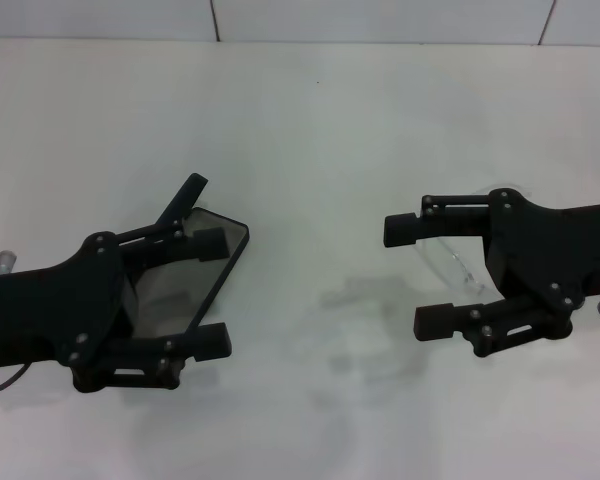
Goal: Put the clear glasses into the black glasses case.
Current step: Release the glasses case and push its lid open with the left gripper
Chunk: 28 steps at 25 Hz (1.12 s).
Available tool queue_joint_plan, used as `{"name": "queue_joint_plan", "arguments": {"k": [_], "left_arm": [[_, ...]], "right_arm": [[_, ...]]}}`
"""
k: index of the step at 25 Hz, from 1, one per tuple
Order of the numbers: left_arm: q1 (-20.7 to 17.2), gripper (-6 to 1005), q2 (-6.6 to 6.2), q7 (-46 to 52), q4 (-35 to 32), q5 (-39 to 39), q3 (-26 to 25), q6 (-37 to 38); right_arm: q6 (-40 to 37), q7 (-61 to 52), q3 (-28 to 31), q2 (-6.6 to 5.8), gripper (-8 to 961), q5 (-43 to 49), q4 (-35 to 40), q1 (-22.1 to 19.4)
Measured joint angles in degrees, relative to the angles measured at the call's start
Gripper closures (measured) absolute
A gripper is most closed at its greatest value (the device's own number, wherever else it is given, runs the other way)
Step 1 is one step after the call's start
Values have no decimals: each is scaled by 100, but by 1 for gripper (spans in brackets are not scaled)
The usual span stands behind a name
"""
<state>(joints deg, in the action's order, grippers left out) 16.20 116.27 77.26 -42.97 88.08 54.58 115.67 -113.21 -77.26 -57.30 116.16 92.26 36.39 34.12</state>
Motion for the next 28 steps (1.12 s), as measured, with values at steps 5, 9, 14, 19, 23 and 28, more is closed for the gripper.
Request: {"name": "queue_joint_plan", "arguments": {"k": [5, 9, 14, 19, 23, 28], "left_arm": [[-30, 141, 1, 0, -1, 0, -14, 0], [-31, 155, 1, 0, -1, 0, -18, 0], [-31, 172, 1, 0, 4, -1, -18, 0], [-46, 189, 7, 0, 7, -14, -18, -1], [-55, 203, 13, 0, 3, -46, -24, -1], [-15, 220, 30, 38, -59, -168, -72, -2]], "right_arm": [[-8, 0, 0, 0, 136, -70, 0, -5], [-8, 0, 0, -5, 136, -84, 3, -5], [-12, 0, 0, -6, 137, -93, 8, -13], [-16, 0, 5, -10, 137, -132, 25, -38], [-3, 0, 58, -41, 137, -170, 101, -129], [180, 0, 424, -120, 138, -124, 588, -489]]}}
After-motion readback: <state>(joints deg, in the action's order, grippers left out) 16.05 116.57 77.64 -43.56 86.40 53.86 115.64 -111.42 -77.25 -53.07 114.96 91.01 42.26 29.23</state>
